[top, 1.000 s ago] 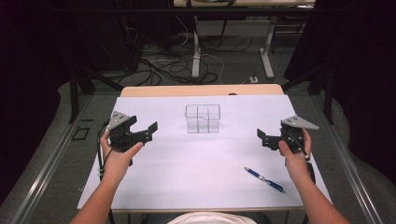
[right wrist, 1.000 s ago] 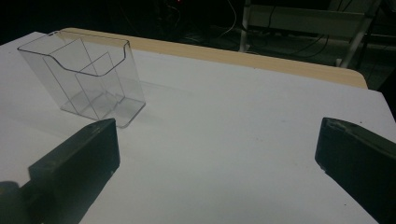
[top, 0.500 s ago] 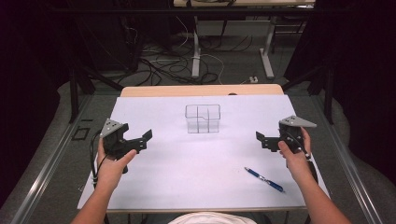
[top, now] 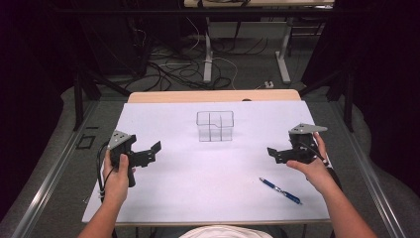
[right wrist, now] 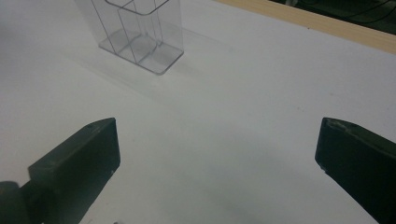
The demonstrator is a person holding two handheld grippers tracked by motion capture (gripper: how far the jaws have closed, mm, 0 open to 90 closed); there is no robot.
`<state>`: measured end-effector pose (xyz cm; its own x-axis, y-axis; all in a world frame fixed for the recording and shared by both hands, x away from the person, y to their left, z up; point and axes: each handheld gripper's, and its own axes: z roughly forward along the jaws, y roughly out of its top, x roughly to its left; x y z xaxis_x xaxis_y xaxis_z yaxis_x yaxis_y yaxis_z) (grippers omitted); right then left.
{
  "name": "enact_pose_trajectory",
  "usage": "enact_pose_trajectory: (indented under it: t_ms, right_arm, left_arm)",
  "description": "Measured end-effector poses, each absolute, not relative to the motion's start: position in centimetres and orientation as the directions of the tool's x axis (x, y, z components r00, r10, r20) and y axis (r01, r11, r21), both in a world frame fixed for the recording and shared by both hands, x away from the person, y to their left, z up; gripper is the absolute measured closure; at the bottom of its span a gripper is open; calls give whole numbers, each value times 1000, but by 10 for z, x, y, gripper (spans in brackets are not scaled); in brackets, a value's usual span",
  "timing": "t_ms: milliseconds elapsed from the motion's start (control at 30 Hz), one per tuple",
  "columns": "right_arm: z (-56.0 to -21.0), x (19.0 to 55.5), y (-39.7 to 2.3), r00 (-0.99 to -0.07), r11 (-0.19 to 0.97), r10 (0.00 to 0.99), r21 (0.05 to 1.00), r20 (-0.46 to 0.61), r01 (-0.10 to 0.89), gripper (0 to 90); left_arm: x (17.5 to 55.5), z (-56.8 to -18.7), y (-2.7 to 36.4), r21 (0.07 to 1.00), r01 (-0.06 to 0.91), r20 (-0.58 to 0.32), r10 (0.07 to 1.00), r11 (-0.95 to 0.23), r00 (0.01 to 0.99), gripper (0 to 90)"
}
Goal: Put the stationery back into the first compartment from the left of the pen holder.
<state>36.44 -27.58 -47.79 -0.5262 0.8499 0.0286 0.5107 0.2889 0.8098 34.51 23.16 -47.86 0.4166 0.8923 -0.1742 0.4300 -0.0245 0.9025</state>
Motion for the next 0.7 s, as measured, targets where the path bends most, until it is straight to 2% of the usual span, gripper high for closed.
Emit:
enact_pose_trajectory:
  t_ms: [300, 400, 700]
  right_arm:
    - [-482, 361, -265, -585, 415, 809, 758, -55, 503, 1]
    - [-482, 360, -264, -606, 443, 792, 751, -71, 491, 27]
    - [-483, 358, -257, -651, 500, 755, 709, -76, 497, 230]
  left_arm:
    - [346, -481, 231, 902, 427, -142, 891, -63, 432, 1]
    - [346, -482, 231, 900, 429, -132, 891, -75, 434, 1]
    - [345, -485, 230, 897, 431, -118, 890, -94, 440, 1]
